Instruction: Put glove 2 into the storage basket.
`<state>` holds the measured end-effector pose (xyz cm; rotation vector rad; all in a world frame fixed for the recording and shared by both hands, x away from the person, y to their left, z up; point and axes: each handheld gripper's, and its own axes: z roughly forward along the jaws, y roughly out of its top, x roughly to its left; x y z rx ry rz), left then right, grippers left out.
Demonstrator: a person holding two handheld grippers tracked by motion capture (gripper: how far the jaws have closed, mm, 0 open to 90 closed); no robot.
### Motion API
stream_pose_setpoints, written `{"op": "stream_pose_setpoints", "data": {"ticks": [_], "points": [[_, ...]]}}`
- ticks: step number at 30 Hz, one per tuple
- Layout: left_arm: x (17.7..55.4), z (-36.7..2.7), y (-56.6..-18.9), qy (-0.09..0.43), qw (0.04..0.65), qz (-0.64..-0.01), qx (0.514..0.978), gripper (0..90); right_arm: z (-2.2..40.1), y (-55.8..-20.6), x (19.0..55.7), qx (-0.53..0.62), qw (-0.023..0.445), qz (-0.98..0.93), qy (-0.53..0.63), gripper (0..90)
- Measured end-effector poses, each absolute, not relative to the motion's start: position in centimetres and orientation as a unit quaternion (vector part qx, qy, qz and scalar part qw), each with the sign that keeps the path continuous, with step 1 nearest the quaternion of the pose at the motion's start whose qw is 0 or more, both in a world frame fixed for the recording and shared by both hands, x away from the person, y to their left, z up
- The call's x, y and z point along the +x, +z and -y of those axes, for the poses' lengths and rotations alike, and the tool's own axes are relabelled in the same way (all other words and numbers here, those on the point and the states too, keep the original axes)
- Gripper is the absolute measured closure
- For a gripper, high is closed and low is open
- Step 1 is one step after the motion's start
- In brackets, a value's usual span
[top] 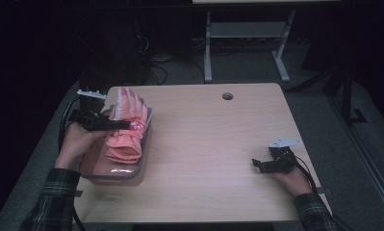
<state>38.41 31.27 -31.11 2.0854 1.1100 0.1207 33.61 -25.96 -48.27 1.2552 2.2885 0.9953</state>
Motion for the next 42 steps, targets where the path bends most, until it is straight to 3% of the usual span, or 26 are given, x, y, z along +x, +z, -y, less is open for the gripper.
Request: {"op": "stream_pose_setpoints", "data": {"ticks": [16,27,35,42], "points": [[40.5,-32.4,-38.1,0.006,0.324,-0.476,0.818,59.5,25.9,-48.3,33.6,0.444,0.174,-0.806,0.351,11.7],[40.6,-32.7,-40.8,-0.013,0.335,-0.483,0.809,57.1,25.9,-48.3,33.6,0.445,0.174,-0.805,0.350,11.7],[40.6,-33.1,-40.3,-0.007,0.345,-0.485,0.803,27.9,25.9,-48.3,33.7,0.444,0.175,-0.806,0.350,11.7],[40.2,-33.5,-38.9,0.023,0.342,-0.486,0.804,13.9,25.9,-48.3,33.7,0.445,0.175,-0.806,0.350,11.7]]}}
